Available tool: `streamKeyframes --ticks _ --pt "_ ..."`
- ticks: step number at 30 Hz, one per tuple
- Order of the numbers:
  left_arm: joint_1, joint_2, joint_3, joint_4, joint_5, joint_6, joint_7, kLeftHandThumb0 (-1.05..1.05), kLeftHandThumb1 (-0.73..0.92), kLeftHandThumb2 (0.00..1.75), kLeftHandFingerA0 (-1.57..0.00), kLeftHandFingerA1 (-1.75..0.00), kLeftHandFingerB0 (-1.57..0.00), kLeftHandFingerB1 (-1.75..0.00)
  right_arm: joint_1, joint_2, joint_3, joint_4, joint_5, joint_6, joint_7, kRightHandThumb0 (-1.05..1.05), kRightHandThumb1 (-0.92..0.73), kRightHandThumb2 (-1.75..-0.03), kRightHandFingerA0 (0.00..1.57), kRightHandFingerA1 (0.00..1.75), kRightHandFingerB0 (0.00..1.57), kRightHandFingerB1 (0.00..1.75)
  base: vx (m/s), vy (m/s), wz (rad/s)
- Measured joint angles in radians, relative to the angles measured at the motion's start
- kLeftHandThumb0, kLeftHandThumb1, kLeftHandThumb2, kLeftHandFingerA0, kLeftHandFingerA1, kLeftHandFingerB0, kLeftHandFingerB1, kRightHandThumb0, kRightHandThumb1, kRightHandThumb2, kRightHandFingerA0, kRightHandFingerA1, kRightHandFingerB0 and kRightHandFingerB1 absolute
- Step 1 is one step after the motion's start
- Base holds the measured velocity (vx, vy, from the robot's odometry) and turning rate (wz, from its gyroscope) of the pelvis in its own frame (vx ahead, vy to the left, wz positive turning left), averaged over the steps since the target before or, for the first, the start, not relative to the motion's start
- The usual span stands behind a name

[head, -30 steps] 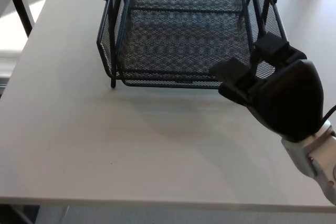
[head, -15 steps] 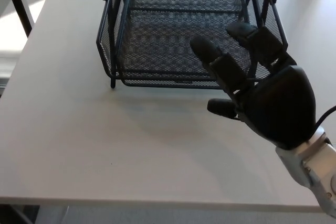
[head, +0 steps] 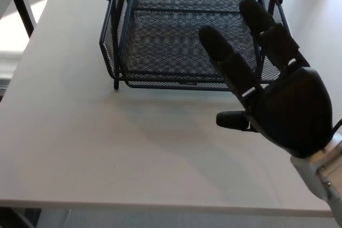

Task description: The robot uses its right hand to grab the drawer kept on the middle of the desk and pull it out towards the robot

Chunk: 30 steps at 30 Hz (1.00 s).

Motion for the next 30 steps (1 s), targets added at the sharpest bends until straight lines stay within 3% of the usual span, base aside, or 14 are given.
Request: streamKeyframes --ticks 1,2,3,4,5,9,10,11,12,14,17,18,28,30 --pt "0.002 0.000 0.001 -0.002 0.000 0.000 0.000 -0.37 0.60 0.58 -0.67 -0.89 -0.70 -0.68 0.013 -0.011 -0.012 -0.018 -0.001 0.001 0.012 -1.02 -0.69 -0.62 0.00 0.00 0.00 0.00 0.00 0.000 0.00" --pt "0.003 0.000 0.002 -0.004 0.000 0.000 0.000 -0.37 0.60 0.58 -0.68 -0.89 -0.70 -0.67 0.042 -0.034 -0.043 -0.055 -0.001 0.002 0.031 -1.04 -0.52 -0.84 0.00 0.00 0.00 0.01 0.00 0.000 0.00" --pt "0.004 0.000 0.003 -0.004 0.000 0.001 0.000 -0.37 0.60 0.58 -0.68 -0.88 -0.71 -0.67 0.075 -0.060 -0.078 -0.092 0.000 0.002 0.044 -0.99 -0.65 -0.77 0.00 0.00 0.00 0.03 0.00 0.000 0.00" --pt "0.004 0.000 0.003 -0.003 0.000 0.001 0.000 -0.37 0.59 0.58 -0.67 -0.90 -0.71 -0.68 0.099 -0.079 -0.109 -0.119 0.002 0.002 0.055 -1.04 -0.52 -0.84 0.00 0.00 0.00 0.04 0.00 0.000 0.00" --pt "0.004 0.000 0.003 -0.003 0.000 0.001 0.000 -0.37 0.58 0.58 -0.68 -0.89 -0.72 -0.70 0.128 -0.101 -0.145 -0.150 0.005 0.002 0.066 -1.05 -0.59 -1.01 0.00 0.17 0.00 0.07 0.00 0.000 0.00" --pt "0.005 0.000 0.008 0.000 0.000 0.001 0.000 -0.36 0.59 0.58 -0.69 -0.86 -0.73 -0.67 0.213 -0.153 -0.253 -0.224 0.022 -0.001 0.088 -1.03 -0.59 -1.01 0.00 0.16 0.00 0.09 0.00 0.000 0.00" --pt "0.005 0.000 0.011 0.000 0.000 0.001 0.000 -0.35 0.59 0.58 -0.69 -0.88 -0.72 -0.67 0.256 -0.173 -0.307 -0.250 0.032 -0.004 0.092 -0.99 -0.50 -0.83 0.00 0.00 0.00 0.11 0.00 0.000 0.00" --pt "0.008 0.000 0.014 -0.001 0.000 0.001 0.000 -0.35 0.59 0.58 -0.69 -0.88 -0.72 -0.67 0.288 -0.185 -0.348 -0.265 0.040 -0.007 0.094 -0.99 -0.50 -0.83 0.00 0.00 0.00 0.11 0.00 0.000 0.00" --pt "0.010 0.000 0.016 -0.001 0.000 0.001 0.000 -0.35 0.59 0.57 -0.69 -0.89 -0.71 -0.67 0.312 -0.192 -0.378 -0.274 0.047 -0.010 0.096 -1.00 -0.57 -0.98 0.00 0.14 0.00 0.08 0.00 0.000 0.00" --pt "0.015 0.000 0.019 -0.002 0.000 0.001 0.000 -0.35 0.60 0.57 -0.68 -0.89 -0.70 -0.65 0.363 -0.206 -0.444 -0.292 0.063 -0.019 0.098 -1.02 -0.53 -0.88 0.00 0.00 0.05 0.12 0.00 0.000 0.00" --pt "0.019 0.000 0.021 -0.003 0.000 0.001 0.000 -0.34 0.59 0.57 -0.69 -0.89 -0.70 -0.66 0.431 -0.220 -0.540 -0.305 0.084 -0.033 0.098 -0.97 -0.50 -0.83 0.00 0.00 0.00 0.15 0.00 0.000 0.00" --pt "0.019 0.000 0.022 -0.003 0.000 0.001 0.000 -0.34 0.58 0.57 -0.68 -0.90 -0.73 -0.69 0.460 -0.222 -0.580 -0.306 0.093 -0.040 0.097 -1.01 -0.61 -1.01 0.00 0.11 0.00 0.08 0.00 0.000 0.00" --pt "0.016 0.000 0.023 0.003 0.000 0.000 0.000 -0.33 0.60 0.58 -0.66 -0.89 -0.70 -0.66 0.707 -0.229 -0.899 -0.157 0.150 -0.118 0.019 -1.05 -0.70 -1.05 0.00 0.08 0.00 0.06 0.00 0.000 0.00" --pt "0.016 0.000 0.023 0.003 0.000 0.000 0.000 -0.34 0.59 0.58 -0.66 -0.89 -0.72 -0.69 0.743 -0.230 -0.941 -0.104 0.160 -0.137 -0.006 -0.94 -0.63 -1.02 0.02 0.14 0.10 0.27 0.00 0.000 0.00"
